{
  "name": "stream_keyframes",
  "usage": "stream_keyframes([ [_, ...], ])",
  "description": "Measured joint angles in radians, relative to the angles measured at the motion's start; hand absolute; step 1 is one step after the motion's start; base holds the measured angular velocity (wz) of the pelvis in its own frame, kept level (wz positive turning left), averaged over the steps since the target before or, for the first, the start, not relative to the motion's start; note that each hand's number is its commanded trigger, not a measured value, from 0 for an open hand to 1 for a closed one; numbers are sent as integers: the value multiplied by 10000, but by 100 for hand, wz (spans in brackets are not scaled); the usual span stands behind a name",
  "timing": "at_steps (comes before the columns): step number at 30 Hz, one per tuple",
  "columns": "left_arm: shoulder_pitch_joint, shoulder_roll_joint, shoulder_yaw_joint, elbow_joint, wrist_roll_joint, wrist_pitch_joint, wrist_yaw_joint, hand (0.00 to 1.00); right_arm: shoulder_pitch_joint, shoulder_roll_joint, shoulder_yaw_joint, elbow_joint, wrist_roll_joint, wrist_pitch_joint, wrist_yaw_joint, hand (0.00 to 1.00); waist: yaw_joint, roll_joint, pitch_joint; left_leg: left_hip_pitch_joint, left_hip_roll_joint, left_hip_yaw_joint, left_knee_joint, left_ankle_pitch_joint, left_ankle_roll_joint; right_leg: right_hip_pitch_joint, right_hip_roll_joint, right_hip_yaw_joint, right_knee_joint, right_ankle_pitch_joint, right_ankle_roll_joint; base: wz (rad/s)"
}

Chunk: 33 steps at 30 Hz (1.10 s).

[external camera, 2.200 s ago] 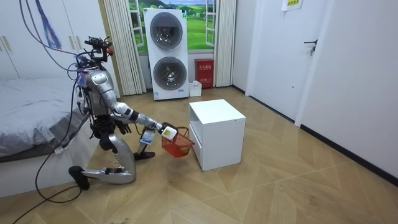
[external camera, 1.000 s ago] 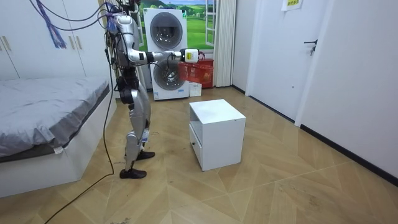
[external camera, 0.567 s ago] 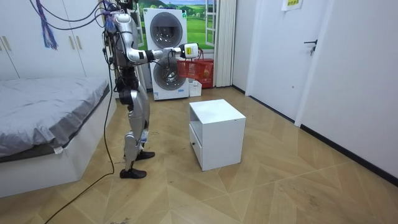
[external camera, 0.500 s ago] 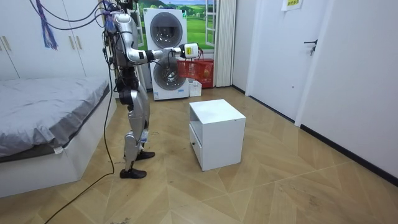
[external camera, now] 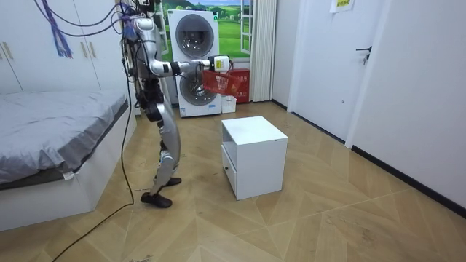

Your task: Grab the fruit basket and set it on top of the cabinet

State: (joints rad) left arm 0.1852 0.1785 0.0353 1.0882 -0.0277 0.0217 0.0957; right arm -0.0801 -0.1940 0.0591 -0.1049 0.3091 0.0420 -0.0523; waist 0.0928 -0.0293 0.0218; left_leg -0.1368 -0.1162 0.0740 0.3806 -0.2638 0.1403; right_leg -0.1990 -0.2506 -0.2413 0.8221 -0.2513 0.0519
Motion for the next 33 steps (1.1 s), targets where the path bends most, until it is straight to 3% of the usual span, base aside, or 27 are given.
stream_keyframes([
  [3,-116,16,0,-58,-1,0,14,0,-1,2,-7,327,69,0,-3,100,-65,226,-52,177,-167,-221,107,-92,187,-702,-185,561,1170,915,-40,21],
  [4,-180,58,-71,-87,-18,-10,45,0,-10,-9,-25,509,134,0,-6,100,-73,283,-79,197,-187,-280,85,-74,233,-885,-142,665,1234,862,80,10],
  [7,-290,142,-261,-111,7,-113,65,0,-77,-16,-19,733,118,6,-64,100,41,391,-36,141,-179,-366,67,-76,256,-1342,162,933,694,247,241,5],
  [8,-320,157,-309,-110,-4,-160,108,0,-85,-17,-19,883,129,-1,-161,100,17,440,-29,125,-175,-458,30,-72,263,-1477,376,992,-76,96,251,26],
  [10,-295,167,-445,-101,-2,-253,140,0,-92,-26,-17,1500,170,-3,-354,100,40,419,-50,201,-181,-470,-90,-65,275,-1291,725,975,-2407,233,130,21],
  [11,-280,162,-450,-95,-1,-263,140,0,-92,-26,-16,1661,177,-3,-388,100,82,418,-50,227,-183,-471,-122,-66,273,-1218,840,973,-2961,441,29,15],
  [12,-225,108,-452,-67,0,-274,145,0,-63,-75,-19,1905,185,0,-441,100,123,492,-85,270,-145,-533,-215,-72,249,-1062,1012,915,-3437,869,50,15],
  [16,242,179,-346,98,110,-433,298,0,-69,-122,-28,2121,225,-1,-601,100,309,522,-116,516,174,-499,-798,25,88,-686,1371,736,-4293,1134,-99,-4],
  [19,755,172,-350,105,419,-389,287,0,-62,-181,-58,2163,425,-99,-606,100,228,530,-116,735,333,-485,-922,45,35,-245,1625,709,-4816,1236,-119,-3],
  [25,977,102,-351,57,1020,-101,4,0,-186,-134,-65,2749,427,-415,-720,100,249,637,-118,525,501,-500,-954,39,20,-47,1836,573,-5615,1531,-119,5],
  [30,975,96,-365,79,1098,-51,-104,0,-192,-138,-184,2925,348,-418,-996,100,234,801,-121,389,509,-467,-982,44,12,-132,1811,402,-5668,1537,-115,7],
  [33,938,101,-350,133,1070,-43,-121,0,-495,-150,-409,3489,262,-692,-1000,100,226,850,-114,305,513,-375,-984,46,8,-223,1801,391,-5655,1516,-113,1],
])
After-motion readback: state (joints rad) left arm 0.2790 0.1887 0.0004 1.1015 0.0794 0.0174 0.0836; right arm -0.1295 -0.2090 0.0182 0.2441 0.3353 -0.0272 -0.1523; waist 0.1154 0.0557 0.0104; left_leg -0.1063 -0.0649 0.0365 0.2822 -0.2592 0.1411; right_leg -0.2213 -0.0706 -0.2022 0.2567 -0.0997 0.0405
